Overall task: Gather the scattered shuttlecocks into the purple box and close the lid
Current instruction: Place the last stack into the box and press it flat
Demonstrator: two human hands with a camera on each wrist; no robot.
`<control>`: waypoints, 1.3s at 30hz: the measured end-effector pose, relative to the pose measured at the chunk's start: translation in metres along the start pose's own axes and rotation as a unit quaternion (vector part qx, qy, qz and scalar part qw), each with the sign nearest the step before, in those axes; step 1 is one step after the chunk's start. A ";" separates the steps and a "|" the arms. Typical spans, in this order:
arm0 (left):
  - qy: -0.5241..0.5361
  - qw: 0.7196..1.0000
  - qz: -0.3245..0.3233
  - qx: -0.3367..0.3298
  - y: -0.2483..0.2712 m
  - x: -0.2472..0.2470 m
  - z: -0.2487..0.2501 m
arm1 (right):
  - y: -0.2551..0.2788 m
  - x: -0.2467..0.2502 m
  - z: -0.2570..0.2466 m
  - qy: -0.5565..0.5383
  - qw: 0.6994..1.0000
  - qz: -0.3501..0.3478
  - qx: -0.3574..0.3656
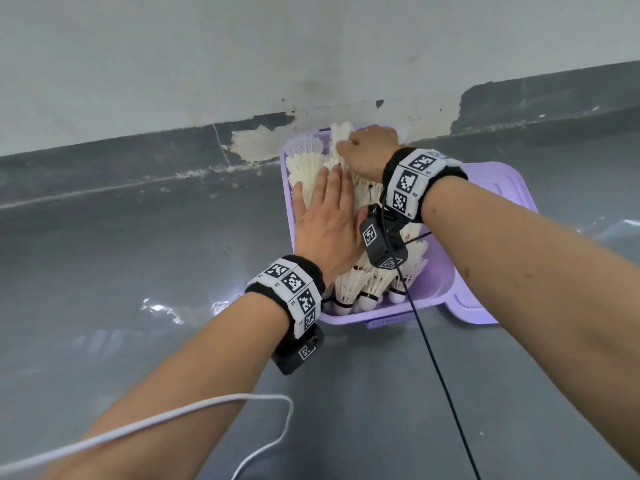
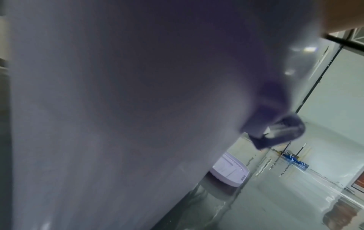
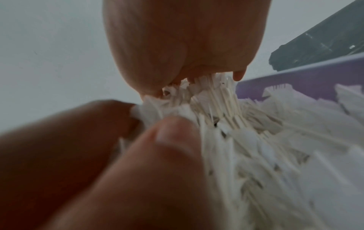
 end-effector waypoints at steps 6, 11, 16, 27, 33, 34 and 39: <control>0.003 0.999 0.030 -0.013 -0.001 0.001 -0.006 | 0.001 -0.003 -0.002 0.007 1.000 -0.003 0.019; 0.044 0.999 -0.004 -0.020 -0.008 -0.005 -0.007 | 0.001 0.000 0.008 -0.084 0.995 0.034 0.042; 0.061 0.998 -0.022 -0.010 -0.008 -0.006 -0.011 | 0.014 0.008 0.020 -0.261 0.947 0.162 0.099; 0.066 0.997 -0.033 0.000 -0.010 -0.007 -0.011 | 0.009 -0.021 0.036 -0.052 0.995 0.015 0.082; 0.081 0.996 -0.023 -0.005 -0.007 -0.006 -0.012 | 0.032 -0.012 0.022 -0.104 0.977 0.093 0.161; 0.082 0.996 -0.021 -0.005 -0.007 -0.005 -0.012 | 0.040 -0.008 0.022 -0.136 0.969 0.116 0.173; 0.089 0.996 -0.001 -0.010 -0.004 -0.002 -0.013 | 0.077 -0.003 0.048 -0.312 0.917 0.206 0.140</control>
Point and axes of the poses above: each hand's wrist, its own y-axis away from the middle knuckle, its own x-axis out of the back of the hand, z = x × y, the point moved 7 cm from there along -y, towards the middle knuckle, and after that the axes turned 8 degrees about -z, right-handed, at the moved point
